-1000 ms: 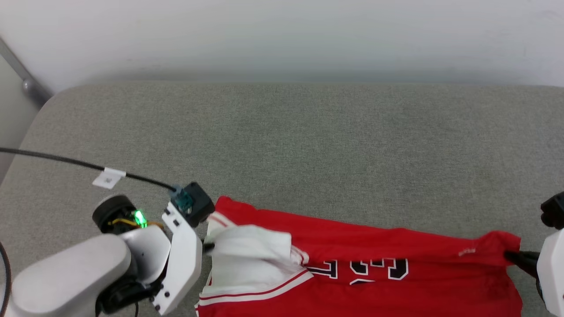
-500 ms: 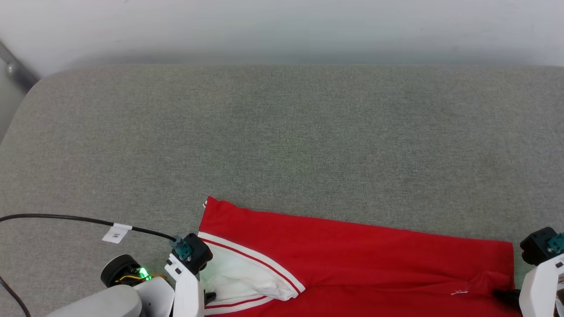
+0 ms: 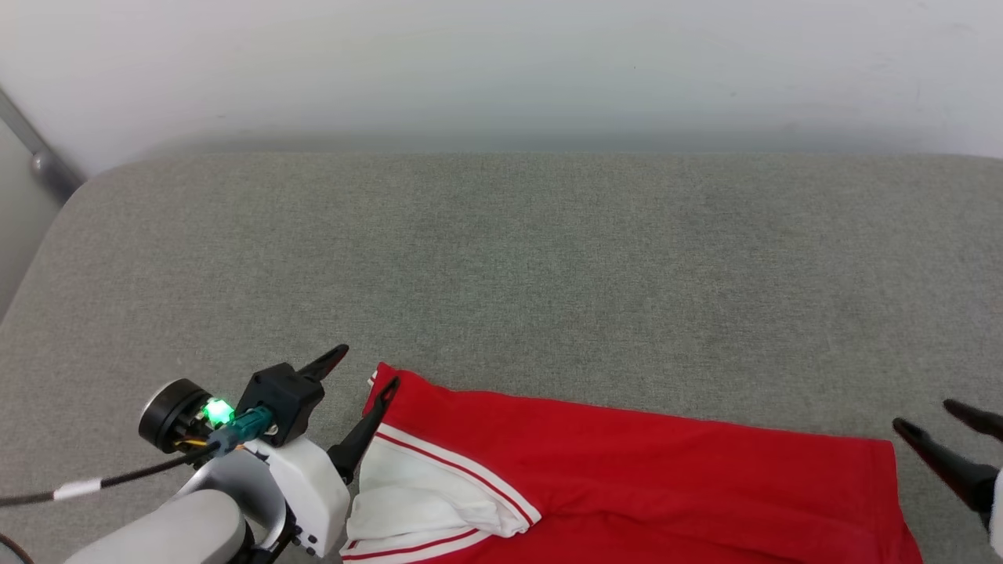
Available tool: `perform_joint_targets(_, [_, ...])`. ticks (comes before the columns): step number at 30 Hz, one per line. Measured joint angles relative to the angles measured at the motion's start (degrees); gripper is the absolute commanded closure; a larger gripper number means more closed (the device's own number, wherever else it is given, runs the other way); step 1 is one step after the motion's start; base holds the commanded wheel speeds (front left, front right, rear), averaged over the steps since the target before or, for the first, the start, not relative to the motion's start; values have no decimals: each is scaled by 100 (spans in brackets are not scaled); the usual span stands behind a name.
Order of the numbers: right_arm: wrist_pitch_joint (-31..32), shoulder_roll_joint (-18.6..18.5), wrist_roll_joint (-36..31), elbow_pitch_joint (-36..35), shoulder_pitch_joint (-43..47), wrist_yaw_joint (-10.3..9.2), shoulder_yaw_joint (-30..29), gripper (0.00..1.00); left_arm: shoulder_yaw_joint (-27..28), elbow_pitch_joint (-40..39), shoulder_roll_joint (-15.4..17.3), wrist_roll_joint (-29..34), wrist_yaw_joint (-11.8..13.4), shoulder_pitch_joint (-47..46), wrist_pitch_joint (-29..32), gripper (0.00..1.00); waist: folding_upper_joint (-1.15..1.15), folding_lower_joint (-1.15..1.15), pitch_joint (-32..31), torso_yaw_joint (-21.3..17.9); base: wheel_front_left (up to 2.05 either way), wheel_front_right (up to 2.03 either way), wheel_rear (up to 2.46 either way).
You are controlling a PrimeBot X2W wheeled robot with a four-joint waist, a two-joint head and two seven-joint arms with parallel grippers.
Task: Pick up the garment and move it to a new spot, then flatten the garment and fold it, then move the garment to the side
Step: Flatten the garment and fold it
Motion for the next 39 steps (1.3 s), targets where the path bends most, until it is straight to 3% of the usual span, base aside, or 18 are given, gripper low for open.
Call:
perform_joint_targets(5, [-207, 243, -76, -41, 372, 0, -921, 0, 320, 41, -148, 352, 826, 337, -879, 0, 0, 0, 26, 14, 0, 0, 0])
perform_joint_targets(10, [-179, 683, 74, 236, 845, 1, -1623, 0, 987, -71, -411, 724, 1708, 735, -1048, 0, 0, 1, 91, 60, 0, 0, 0])
perform_joint_targets(15, [-27, 1140, 266, 513, 1201, 0, -1859, 0, 1975, -426, -834, 1352, 2213, 1385, -1060, 0, 0, 0, 199, 143, 0, 0, 0])
perform_joint_targets(16, [55, 1374, 339, 669, 1255, 0, -1864, 0, 2516, -474, -1065, 1738, 2254, 1806, -1059, 0, 0, 0, 281, 185, 0, 0, 0])
perform_joint_targets(25, [282, 1655, 456, 1031, 1113, 0, -1497, 0, 3783, -466, -1973, 2736, 1867, 2635, -1067, 0, 0, 1, 430, 318, 0, 0, 0])
perform_joint_targets(37, [621, 1465, 627, 1162, 779, -20, -659, 0, 4910, -244, -3098, 3830, 1089, 3250, -1067, 0, 0, 1, 395, 401, 0, 0, 0])
perform_joint_targets(38, [622, 1444, 639, 1183, 765, -20, -626, 64, 4990, -225, -3176, 3897, 1042, 3302, -1067, 0, 0, 1, 377, 405, 0, 0, 0])
perform_joint_targets(39, [624, 1416, 664, 1199, 754, -20, -588, 100, 5052, -215, -3233, 3968, 1002, 3346, -1067, 0, 0, 1, 357, 406, 0, 0, 0])
